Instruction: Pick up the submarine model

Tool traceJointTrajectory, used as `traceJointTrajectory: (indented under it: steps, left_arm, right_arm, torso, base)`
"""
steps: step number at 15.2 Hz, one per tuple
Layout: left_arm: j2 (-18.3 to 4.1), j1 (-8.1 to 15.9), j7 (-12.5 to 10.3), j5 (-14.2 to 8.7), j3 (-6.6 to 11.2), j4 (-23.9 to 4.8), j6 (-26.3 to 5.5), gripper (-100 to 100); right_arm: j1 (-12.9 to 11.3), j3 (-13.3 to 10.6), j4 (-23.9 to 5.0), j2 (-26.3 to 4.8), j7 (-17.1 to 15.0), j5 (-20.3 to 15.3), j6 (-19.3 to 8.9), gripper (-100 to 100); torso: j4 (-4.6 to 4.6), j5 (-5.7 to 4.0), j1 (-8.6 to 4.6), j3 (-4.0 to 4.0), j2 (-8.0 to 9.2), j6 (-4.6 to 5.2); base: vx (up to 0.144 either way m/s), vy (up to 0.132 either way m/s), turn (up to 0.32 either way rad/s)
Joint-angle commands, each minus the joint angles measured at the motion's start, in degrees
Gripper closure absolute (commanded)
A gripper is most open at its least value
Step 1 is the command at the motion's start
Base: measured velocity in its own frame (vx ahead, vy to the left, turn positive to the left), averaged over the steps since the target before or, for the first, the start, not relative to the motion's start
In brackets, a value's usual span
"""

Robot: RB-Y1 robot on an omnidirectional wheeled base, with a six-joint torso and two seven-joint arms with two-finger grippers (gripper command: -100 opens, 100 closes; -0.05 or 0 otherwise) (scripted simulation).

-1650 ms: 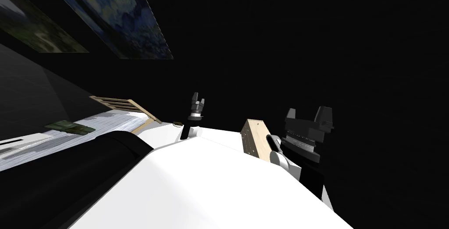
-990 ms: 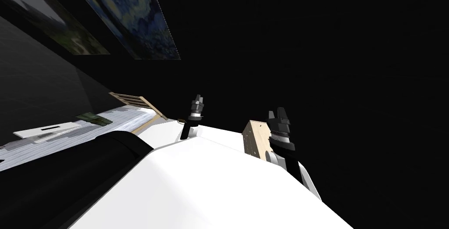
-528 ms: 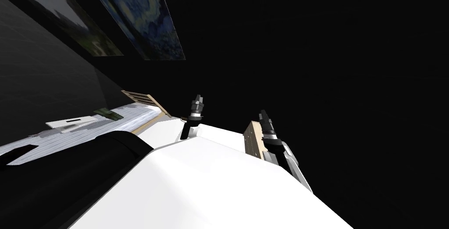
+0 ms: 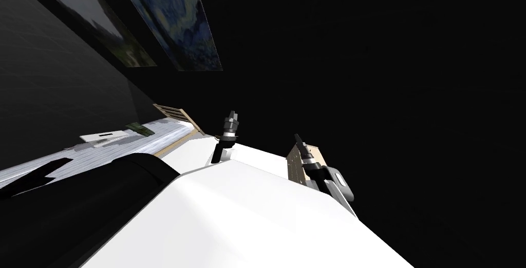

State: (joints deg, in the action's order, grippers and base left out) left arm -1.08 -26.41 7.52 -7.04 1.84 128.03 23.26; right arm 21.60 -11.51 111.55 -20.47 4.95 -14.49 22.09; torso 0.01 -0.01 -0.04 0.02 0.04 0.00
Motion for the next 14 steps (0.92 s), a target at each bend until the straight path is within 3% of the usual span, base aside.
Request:
traceJointTrajectory:
  steps: [1, 2, 3, 5, 8, 9, 10, 12, 13, 14]
  left_arm:
    - [0.0, 0.0, 0.0, 0.0, 0.0, 0.0, 0.0, 0]
    - [0.0, 0.0, 0.0, 0.0, 0.0, 0.0, 0.0, 0]
    - [0.0, 0.0, 0.0, 0.0, 0.0, 0.0, 0.0, 0]
    - [0.0, 0.0, 0.0, 0.0, 0.0, 0.0, 0.0, 0]
    - [0.0, 0.0, 0.0, 0.0, 0.0, 0.0, 0.0, 0]
    - [0.0, 0.0, 0.0, 0.0, 0.0, 0.0, 0.0, 0]
    - [0.0, 0.0, 0.0, 0.0, 0.0, 0.0, 0.0, 0]
    - [0.0, 0.0, 0.0, 0.0, 0.0, 0.0, 0.0, 0]
    - [0.0, 0.0, 0.0, 0.0, 0.0, 0.0, 0.0, 0]
    - [0.0, 0.0, 0.0, 0.0, 0.0, 0.0, 0.0, 0]
  right_arm:
    - [-1.0, -2.1, -2.9, -2.2, 1.1, -2.4, -0.5, -100]
    - [-1.0, -2.1, -3.6, -2.2, 1.1, -2.4, -0.5, -100]
    - [-1.7, -3.9, -5.1, -4.2, 2.0, -4.5, -1.1, -100]
    - [-1.7, -3.9, -6.3, -4.2, 2.0, -4.5, -1.1, -100]
    - [-3.2, -7.8, -10.6, -8.4, 3.9, -8.8, -2.4, -100]
    - [-3.2, -7.8, -11.9, -8.4, 3.9, -8.9, -2.4, -100]
    - [-3.9, -9.7, -13.6, -10.1, 4.9, -11.0, -3.1, -100]
    - [-3.9, -9.7, -14.8, -10.5, 4.9, -11.1, -3.1, -100]
    - [-4.6, -11.7, -16.7, -12.6, 5.9, -13.4, -3.7, -100]
    - [-4.6, -11.7, -17.6, -12.6, 5.9, -13.4, -3.7, -100]
  torso:
    - [0.0, 0.0, 0.0, 0.0, 0.0, 0.0]
    - [0.0, 0.0, 0.0, 0.0, 0.0, -0.02]
    - [-0.01, 0.0, 0.0, 0.0, 0.0, -0.01]
    - [0.0, 0.0, 0.0, 0.02, 0.03, -0.01]
    - [0.0, 0.0, -0.01, 0.01, 0.01, -0.01]
    - [0.0, -0.01, -0.01, 0.01, 0.02, -0.02]
    - [0.0, -0.01, -0.02, 0.02, 0.04, -0.01]
    - [0.01, -0.01, -0.02, 0.03, 0.05, -0.02]
    - [0.01, 0.0, -0.02, 0.02, 0.03, 0.01]
    - [0.0, 0.0, -0.02, 0.01, 0.02, -0.02]
  base:
    - [-0.014, -0.003, 0.1]
    - [-0.015, -0.005, 0.119]
    - [-0.022, -0.004, 0.133]
    - [-0.019, -0.005, 0.08]
    - [-0.017, -0.004, 0.118]
    - [-0.023, -0.007, 0.129]
    - [-0.03, -0.007, 0.165]
    - [-0.022, -0.005, 0.081]
    - [-0.017, 0.0, 0.095]
    - [-0.017, 0.0, 0.133]
